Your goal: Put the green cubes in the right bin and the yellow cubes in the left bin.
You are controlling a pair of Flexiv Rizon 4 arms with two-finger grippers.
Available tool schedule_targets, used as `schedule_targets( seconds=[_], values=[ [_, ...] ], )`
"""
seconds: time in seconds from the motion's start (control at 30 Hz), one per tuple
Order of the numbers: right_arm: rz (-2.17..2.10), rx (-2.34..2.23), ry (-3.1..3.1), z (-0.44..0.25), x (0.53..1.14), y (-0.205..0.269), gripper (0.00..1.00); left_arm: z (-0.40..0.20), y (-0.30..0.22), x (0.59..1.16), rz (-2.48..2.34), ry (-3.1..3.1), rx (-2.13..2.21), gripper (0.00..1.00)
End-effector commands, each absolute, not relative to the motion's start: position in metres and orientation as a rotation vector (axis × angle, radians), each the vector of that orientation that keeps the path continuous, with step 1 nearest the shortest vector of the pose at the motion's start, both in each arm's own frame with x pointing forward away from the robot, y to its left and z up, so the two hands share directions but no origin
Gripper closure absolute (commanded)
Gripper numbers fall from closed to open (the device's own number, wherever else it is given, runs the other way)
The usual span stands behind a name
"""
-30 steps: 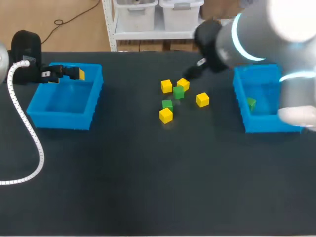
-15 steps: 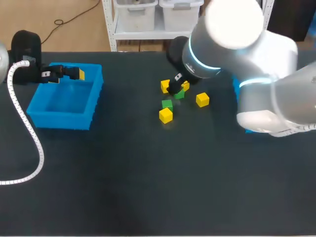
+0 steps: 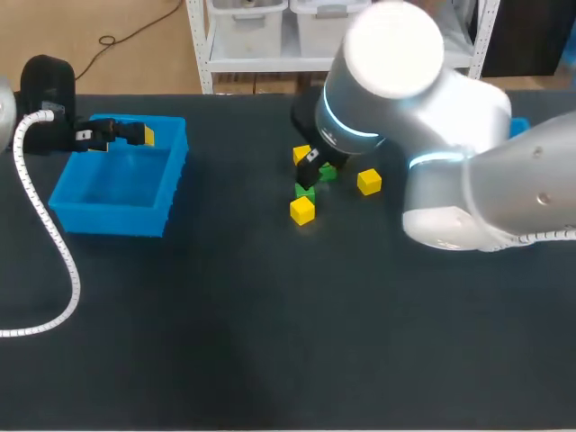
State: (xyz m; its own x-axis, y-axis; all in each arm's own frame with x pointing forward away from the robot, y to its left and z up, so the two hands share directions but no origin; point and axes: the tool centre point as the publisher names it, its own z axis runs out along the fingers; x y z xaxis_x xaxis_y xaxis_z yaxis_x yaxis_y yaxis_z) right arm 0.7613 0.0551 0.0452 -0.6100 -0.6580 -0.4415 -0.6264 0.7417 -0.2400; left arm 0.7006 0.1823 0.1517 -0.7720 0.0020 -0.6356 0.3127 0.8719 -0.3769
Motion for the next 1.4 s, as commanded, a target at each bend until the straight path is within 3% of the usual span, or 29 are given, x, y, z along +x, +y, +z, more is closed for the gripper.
schedule_targets(
  seconds=[0.03, 1.4],
  values=[
    [-0.063, -0.934, 2.416, 0.048, 0.768, 0.054, 0.00, 0.150, 0.184, 0.700, -0.634, 2.377, 0.230, 0.00],
    [-0.110, -0.737, 2.546, 0.011, 0.813, 0.047, 0.00, 0.150, 0.184, 0.700, -0.634, 2.377, 0.230, 0.00]
  ],
)
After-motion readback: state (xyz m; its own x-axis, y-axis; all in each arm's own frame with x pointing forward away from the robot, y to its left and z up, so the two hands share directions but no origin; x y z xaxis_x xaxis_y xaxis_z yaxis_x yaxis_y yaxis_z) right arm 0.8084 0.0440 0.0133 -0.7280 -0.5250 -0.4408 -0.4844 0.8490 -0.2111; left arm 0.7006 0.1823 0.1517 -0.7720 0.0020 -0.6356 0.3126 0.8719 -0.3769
